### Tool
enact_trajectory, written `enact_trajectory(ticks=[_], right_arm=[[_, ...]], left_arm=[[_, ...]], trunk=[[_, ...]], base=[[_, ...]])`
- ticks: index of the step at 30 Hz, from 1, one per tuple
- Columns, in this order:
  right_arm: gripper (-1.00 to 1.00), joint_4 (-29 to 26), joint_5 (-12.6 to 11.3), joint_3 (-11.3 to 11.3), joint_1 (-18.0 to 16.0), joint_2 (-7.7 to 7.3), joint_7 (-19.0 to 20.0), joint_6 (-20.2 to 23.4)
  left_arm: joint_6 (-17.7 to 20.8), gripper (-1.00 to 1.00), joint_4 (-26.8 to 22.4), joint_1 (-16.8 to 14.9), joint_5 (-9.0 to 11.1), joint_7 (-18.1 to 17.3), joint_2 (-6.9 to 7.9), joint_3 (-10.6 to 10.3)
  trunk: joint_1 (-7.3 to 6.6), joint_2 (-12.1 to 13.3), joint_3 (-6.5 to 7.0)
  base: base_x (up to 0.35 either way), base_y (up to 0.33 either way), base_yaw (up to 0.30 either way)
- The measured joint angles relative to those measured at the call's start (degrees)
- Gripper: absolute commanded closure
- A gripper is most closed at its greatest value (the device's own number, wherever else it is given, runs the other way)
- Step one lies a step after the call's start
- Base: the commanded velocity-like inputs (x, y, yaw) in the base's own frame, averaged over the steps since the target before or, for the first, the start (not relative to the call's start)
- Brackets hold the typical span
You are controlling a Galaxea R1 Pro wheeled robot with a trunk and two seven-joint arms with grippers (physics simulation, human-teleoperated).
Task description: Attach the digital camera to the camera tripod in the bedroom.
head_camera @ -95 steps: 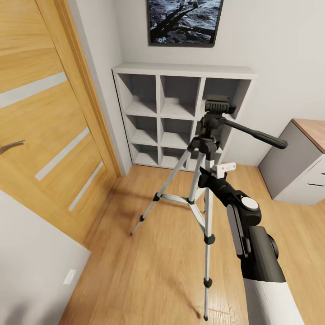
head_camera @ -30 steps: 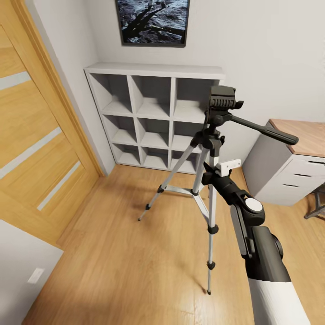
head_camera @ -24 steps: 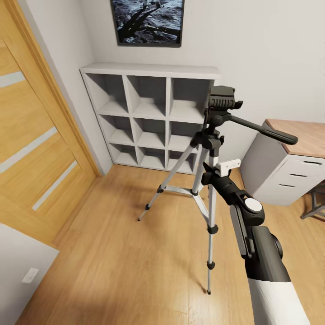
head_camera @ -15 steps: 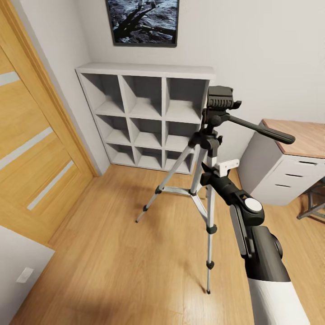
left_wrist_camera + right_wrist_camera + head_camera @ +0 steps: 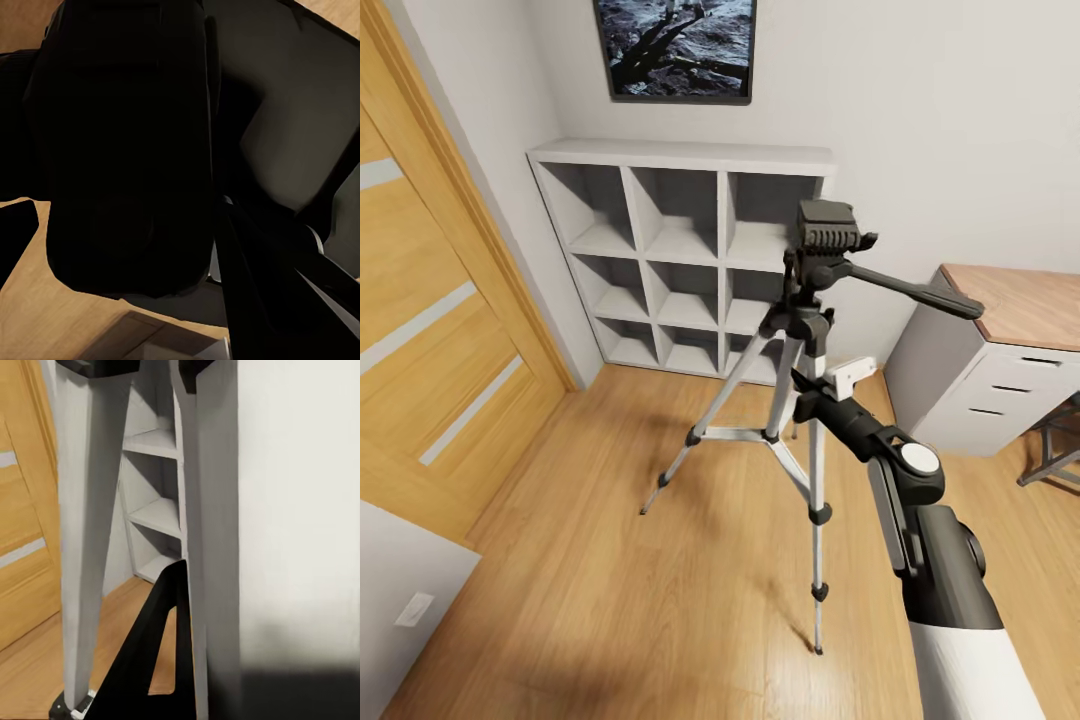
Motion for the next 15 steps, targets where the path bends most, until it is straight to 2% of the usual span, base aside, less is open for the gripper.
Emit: enact_trajectory(ticks=[5, 6, 8, 10, 15], right_arm=[[1.00, 0.54, -0.16, -0.11, 2.85, 0.01, 0.73, -0.20], [1.00, 0.74, 0.59, -0.08, 3.04, -0.02, 0.74, -0.33], [1.00, 0.82, -0.16, -0.10, 3.33, -0.04, 0.76, -0.40], [1.00, 1.14, 0.57, -0.14, 3.46, -0.11, 0.59, -0.37], [1.00, 1.12, 0.20, 0.03, 3.59, -0.15, 0.55, 0.59]], left_arm=[[0.00, 1.00, 0.00, 0.00, 0.00, 0.00, 0.00, 0.00], [0.00, 1.00, 0.00, -0.01, 0.00, 0.00, 0.00, 0.00], [0.00, 1.00, 0.01, 0.00, 0.00, 0.00, 0.00, 0.00], [0.00, 1.00, -0.01, 0.00, 0.01, 0.01, 0.00, 0.00], [0.00, 1.00, 0.01, 0.01, -0.01, 0.00, 0.00, 0.00]], trunk=[[0.00, 0.00, 0.00], [0.01, 0.01, 0.00], [0.00, 0.00, 0.00], [0.01, 0.01, 0.00], [0.00, 0.00, 0.00]], base=[[0.000, 0.000, 0.000], [0.000, 0.000, 0.000], [0.000, 0.000, 0.000], [0.000, 0.000, 0.000], [0.000, 0.000, 0.000]])
